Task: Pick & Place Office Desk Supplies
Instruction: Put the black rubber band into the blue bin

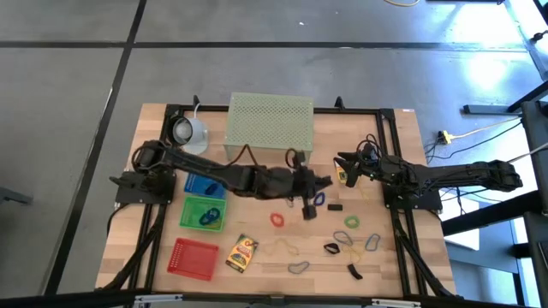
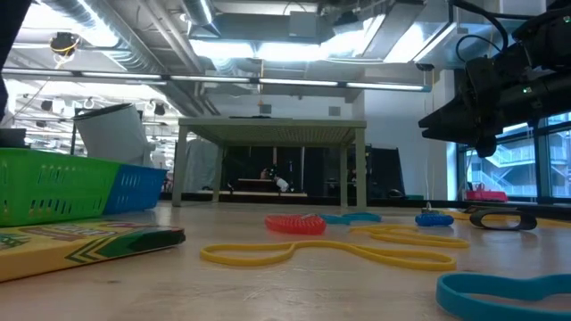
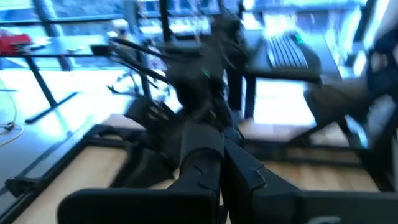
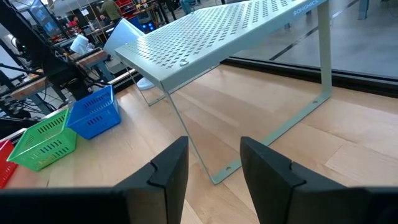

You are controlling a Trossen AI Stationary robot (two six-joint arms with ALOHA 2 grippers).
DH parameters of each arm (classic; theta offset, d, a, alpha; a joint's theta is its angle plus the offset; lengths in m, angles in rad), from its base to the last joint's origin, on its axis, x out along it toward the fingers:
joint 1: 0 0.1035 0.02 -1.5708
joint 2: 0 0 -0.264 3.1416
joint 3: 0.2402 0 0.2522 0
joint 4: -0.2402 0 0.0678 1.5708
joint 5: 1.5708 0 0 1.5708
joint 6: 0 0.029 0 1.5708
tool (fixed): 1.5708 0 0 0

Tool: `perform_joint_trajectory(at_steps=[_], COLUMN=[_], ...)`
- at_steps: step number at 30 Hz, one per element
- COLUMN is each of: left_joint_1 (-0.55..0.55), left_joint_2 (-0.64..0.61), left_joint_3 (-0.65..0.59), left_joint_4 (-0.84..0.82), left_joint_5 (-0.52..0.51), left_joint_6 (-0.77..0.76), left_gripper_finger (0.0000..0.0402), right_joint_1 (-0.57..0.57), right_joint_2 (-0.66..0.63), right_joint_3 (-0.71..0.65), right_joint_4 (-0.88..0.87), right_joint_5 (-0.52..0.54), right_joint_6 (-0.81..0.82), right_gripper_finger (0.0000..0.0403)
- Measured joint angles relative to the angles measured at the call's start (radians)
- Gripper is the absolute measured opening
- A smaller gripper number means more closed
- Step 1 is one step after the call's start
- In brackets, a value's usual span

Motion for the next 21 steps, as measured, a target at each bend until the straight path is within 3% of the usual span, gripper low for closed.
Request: perform_joint_trajectory(at_steps=[7,16,21], left_joint_1=[0.004,-0.027,-0.035], left_joint_2=[-0.053,-0.202,-0.236], left_joint_3=[-0.177,-0.510,-0.631], left_joint_4=[0.327,0.812,0.952], left_joint_5=[-0.071,-0.092,-0.095], left_joint_6=[0.000,0.039,0.028], left_gripper_finger=[0.0003,0.0003,0.0003], right_joint_1=[0.000,0.000,0.000], right_joint_2=[0.000,0.000,0.000], right_joint_3=[0.000,0.000,0.000], right_joint_4=[0.000,0.000,0.000], right_joint_5=[0.000,0.000,0.000], right_joint_6=[0.000,0.000,0.000], right_gripper_finger=[0.0146,0.0146,0.0146])
